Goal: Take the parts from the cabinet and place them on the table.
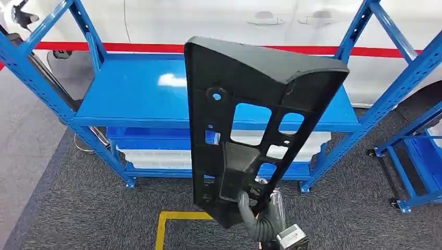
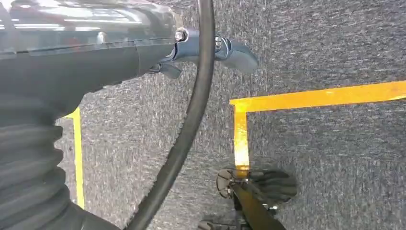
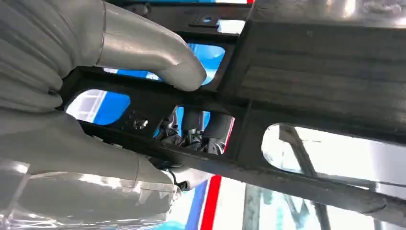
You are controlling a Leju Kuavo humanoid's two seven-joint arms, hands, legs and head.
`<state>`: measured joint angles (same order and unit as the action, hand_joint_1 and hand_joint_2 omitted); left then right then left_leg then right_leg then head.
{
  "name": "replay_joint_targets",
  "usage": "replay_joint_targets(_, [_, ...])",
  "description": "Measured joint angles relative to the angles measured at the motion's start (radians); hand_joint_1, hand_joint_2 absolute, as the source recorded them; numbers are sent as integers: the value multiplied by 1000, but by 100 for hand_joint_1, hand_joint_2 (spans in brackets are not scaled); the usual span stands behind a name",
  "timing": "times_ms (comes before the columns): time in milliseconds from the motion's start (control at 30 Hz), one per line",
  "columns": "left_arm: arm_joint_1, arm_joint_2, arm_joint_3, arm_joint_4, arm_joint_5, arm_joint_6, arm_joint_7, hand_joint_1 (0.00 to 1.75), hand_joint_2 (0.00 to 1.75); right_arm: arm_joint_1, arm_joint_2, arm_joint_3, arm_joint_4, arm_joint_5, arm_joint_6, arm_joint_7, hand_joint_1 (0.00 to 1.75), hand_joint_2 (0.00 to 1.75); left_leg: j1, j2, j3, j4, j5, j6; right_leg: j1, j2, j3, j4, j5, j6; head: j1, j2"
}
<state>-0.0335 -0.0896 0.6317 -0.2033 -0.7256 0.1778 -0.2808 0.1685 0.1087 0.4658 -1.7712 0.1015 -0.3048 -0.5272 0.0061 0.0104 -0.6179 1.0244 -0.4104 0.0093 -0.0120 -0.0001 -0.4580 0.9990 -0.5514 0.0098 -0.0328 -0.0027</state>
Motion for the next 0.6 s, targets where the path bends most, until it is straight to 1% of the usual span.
replay_joint_targets(33, [0,0,3,0,0,0,-1,0,175,7,-1,-1,-3,0,-1,-6,175,175,0,0,-1,-1,9,-8,2,0,-9,2,2,-5,1,0])
replay_joint_targets(67, [-1,0,5,0,-1,-1,-2,0,175,14,-2,-3,-8,0,-2,-13,175,175,1,0,-2,-4,17,-14,6,0,-13,5,7,-12,0,0])
replay_joint_targets(100, [1,0,7,0,-2,-3,-3,0,175,23,-3,-4,-12,2,-2,-19,175,175,2,0,-3,-6,25,-23,5,-1,-17,3,17,-23,0,0])
replay_joint_targets(133, [4,2,11,0,-2,-4,-3,0,175,28,-5,-4,-14,3,-2,-25,175,175,8,-2,-9,4,14,-28,-1,-6,-27,-3,31,-34,0,0])
replay_joint_targets(167, [4,2,13,0,-2,-6,-6,0,175,32,-6,-5,-16,3,-2,-29,175,175,8,-2,-23,28,-33,-32,0,-7,-40,-3,42,-42,0,0])
replay_joint_targets(200, [6,2,13,0,-3,-10,-6,0,175,37,-6,-5,-19,3,-2,-33,175,175,9,-3,-40,80,-95,-34,0,-7,-53,-3,51,-51,0,0])
replay_joint_targets(233, [8,2,13,0,-3,-11,-8,0,175,46,-6,-6,-23,3,-2,-36,175,175,9,-2,-58,153,-155,-37,3,-8,-67,-2,62,-51,0,0])
replay_joint_targets(267, [8,2,14,0,-3,-12,-9,0,175,54,-7,-8,-25,2,-2,-39,175,175,9,-2,-72,226,-198,-38,6,-8,-82,-2,74,-52,0,0])
replay_joint_targets(300, [8,3,14,0,-3,-13,-10,0,175,60,-9,-9,-27,0,-2,-41,175,175,9,-2,-77,279,-206,-39,8,-9,-98,1,85,-52,0,0])
replay_joint_targets(333, [8,4,15,0,-3,-13,-11,0,175,66,-11,-11,-27,-1,-2,-42,175,175,9,-2,-67,295,-186,-38,9,-9,-114,4,95,-51,0,0])
replay_joint_targets(367, [8,4,15,0,-3,-13,-11,0,175,71,-12,-14,-27,-2,-4,-42,175,175,9,-2,-34,271,-147,-36,10,-9,-130,8,105,-49,0,0])
replay_joint_targets(400, [8,4,15,0,-4,-13,-13,0,175,77,-14,-15,-29,-5,-5,-43,175,175,8,-2,16,212,-106,-32,11,-9,-145,13,112,-47,0,0])
replay_joint_targets(433, [7,4,15,0,-4,-13,-14,0,175,82,-14,-17,-33,-6,-5,-45,175,175,8,-3,80,127,-87,-26,11,-9,-159,19,120,-45,0,0])
replay_joint_targets(467, [5,5,15,0,-5,-13,-16,0,175,85,-15,-18,-37,-8,-5,-47,175,175,6,-4,143,39,-109,-18,11,-10,-166,25,126,-41,0,0])
replay_joint_targets(500, [4,5,15,-1,-5,-13,-17,0,175,87,-15,-21,-41,-10,-5,-47,175,175,-1,-4,185,-36,-134,-13,15,-9,-172,30,132,-35,0,0])
replay_joint_targets(533, [3,5,16,-1,-5,-13,-17,0,175,89,-15,-23,-42,-10,-6,-48,175,175,-2,-4,173,-34,-135,-11,14,-13,-172,27,142,-27,0,0])
replay_joint_targets(567, [4,5,16,-1,-5,-13,-18,0,175,91,-16,-25,-43,-11,-6,-49,175,175,-6,-4,171,-34,-131,-5,10,-13,-173,24,151,-21,0,0])
replay_joint_targets(600, [5,5,17,-1,-5,-13,-18,0,175,96,-16,-26,-45,-14,-6,-48,175,175,-8,-4,167,-38,-121,2,9,-13,-172,19,160,-14,0,0])
